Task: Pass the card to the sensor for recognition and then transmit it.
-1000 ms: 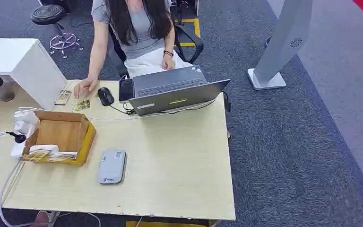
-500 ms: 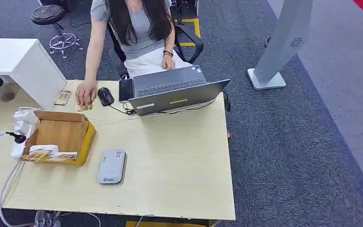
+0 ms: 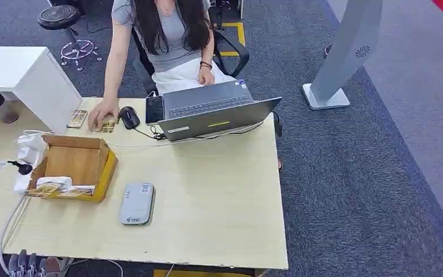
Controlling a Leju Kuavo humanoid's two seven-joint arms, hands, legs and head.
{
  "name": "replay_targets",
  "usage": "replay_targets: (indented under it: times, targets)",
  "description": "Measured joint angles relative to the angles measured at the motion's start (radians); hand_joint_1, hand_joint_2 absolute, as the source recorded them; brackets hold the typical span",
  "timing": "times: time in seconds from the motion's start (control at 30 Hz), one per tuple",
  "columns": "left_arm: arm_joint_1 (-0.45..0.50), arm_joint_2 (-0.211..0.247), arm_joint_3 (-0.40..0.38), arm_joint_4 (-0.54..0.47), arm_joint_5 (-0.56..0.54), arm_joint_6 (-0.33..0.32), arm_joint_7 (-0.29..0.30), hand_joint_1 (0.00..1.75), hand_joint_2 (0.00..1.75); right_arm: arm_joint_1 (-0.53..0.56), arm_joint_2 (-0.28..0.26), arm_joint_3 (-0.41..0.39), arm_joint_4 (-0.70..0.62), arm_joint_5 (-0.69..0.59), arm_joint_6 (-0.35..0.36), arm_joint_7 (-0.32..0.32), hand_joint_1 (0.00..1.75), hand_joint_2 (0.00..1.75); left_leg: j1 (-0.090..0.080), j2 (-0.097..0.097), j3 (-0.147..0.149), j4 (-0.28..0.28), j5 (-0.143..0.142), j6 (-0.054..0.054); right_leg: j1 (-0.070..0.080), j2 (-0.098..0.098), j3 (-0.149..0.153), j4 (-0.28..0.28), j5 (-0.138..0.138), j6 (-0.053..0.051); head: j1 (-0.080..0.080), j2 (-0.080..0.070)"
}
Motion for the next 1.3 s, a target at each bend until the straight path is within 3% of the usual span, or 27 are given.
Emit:
replay_targets:
  times: [0.3, 0.67, 0.8, 0.87, 0.93, 1.0, 1.07, 1.13, 1.2, 1.3]
  targets:
    - [0.066, -0.015, -0.068, -0.209, 0.050, 0.014, 0.009, 0.00, 1.75, -0.001, 0.009, -0.009, 0.002, 0.019, -0.006, 0.021, 0.00, 1.75, 0.000, 0.000, 0.000, 0.000, 0.000, 0.000, 0.000, 0.000, 0.000, 0.000, 0.000, 0.000, 0.000, 0.000]
    - [0.085, -0.015, -0.070, -0.291, 0.072, 0.021, 0.022, 0.00, 1.75, -0.003, 0.017, -0.009, 0.003, 0.022, -0.009, 0.026, 0.00, 1.75, 0.000, 0.000, 0.000, 0.000, 0.000, 0.000, 0.000, 0.000, 0.001, 0.000, 0.000, 0.000, 0.000, 0.000]
    - [0.090, -0.015, -0.069, -0.323, 0.088, 0.047, -0.008, 0.00, 1.75, -0.003, 0.018, -0.009, 0.005, 0.041, -0.013, 0.026, 0.00, 1.75, 0.000, 0.000, 0.000, 0.000, 0.000, 0.000, 0.000, 0.000, 0.000, 0.000, 0.000, 0.000, 0.000, 0.000]
    - [0.066, -0.014, -0.064, -0.362, 0.006, 0.086, -0.047, 0.00, 1.75, -0.004, 0.018, -0.006, 0.006, 0.075, -0.009, 0.033, 0.00, 1.75, 0.000, -0.001, 0.001, 0.000, 0.000, 0.000, 0.000, -0.001, -0.002, 0.000, 0.000, 0.000, -0.001, 0.000]
    - [0.002, -0.001, -0.075, -0.414, -0.220, 0.265, -0.092, 0.00, 1.75, -0.008, 0.018, 0.009, 0.007, 0.123, -0.001, 0.049, 0.00, 1.75, 0.000, -0.004, 0.001, 0.000, 0.001, 0.001, 0.000, -0.005, -0.001, 0.000, 0.000, 0.000, 0.000, 0.000]
    - [-0.072, 0.054, -0.143, -0.424, -0.490, 0.586, -0.078, 0.00, 1.75, -0.019, 0.020, 0.030, 0.007, 0.165, 0.003, 0.061, 0.00, 1.75, 0.000, -0.004, 0.002, 0.000, 0.004, -0.001, 0.000, -0.005, 0.001, 0.000, 0.001, -0.002, 0.000, 0.000]
    - [-0.160, 0.118, -0.232, -0.417, -0.790, 0.888, -0.020, 0.00, 1.75, -0.028, 0.023, 0.051, 0.008, 0.203, 0.005, 0.077, 0.00, 1.75, 0.001, -0.005, 0.001, 0.000, 0.006, -0.001, 0.000, -0.005, -0.001, 0.000, 0.003, -0.002, -0.001, 0.000]
    - [-0.277, 0.186, -0.340, -0.355, -1.151, 1.117, 0.122, 0.00, 1.75, -0.037, 0.027, 0.076, 0.008, 0.236, 0.005, 0.096, 0.00, 1.75, 0.001, -0.006, 0.001, 0.000, 0.009, -0.001, 0.000, -0.008, 0.001, 0.001, 0.004, -0.002, -0.001, 0.000]
    - [-0.388, 0.257, -0.430, -0.269, -1.354, 1.169, 0.246, 0.00, 1.75, -0.048, 0.033, 0.096, 0.008, 0.258, 0.001, 0.118, 0.00, 1.75, 0.001, -0.006, 0.001, 0.000, 0.010, -0.003, 0.000, -0.007, 0.001, 0.001, 0.007, -0.004, -0.001, 0.000]
    - [-0.525, 0.329, -0.533, -0.140, -1.451, 1.189, 0.340, 0.00, 1.75, -0.053, 0.040, 0.117, 0.008, 0.272, -0.004, 0.137, 0.00, 1.75, 0.001, -0.002, 0.001, 0.000, 0.011, -0.003, 0.000, -0.003, 0.000, 0.001, 0.009, -0.004, -0.001, 0.000]
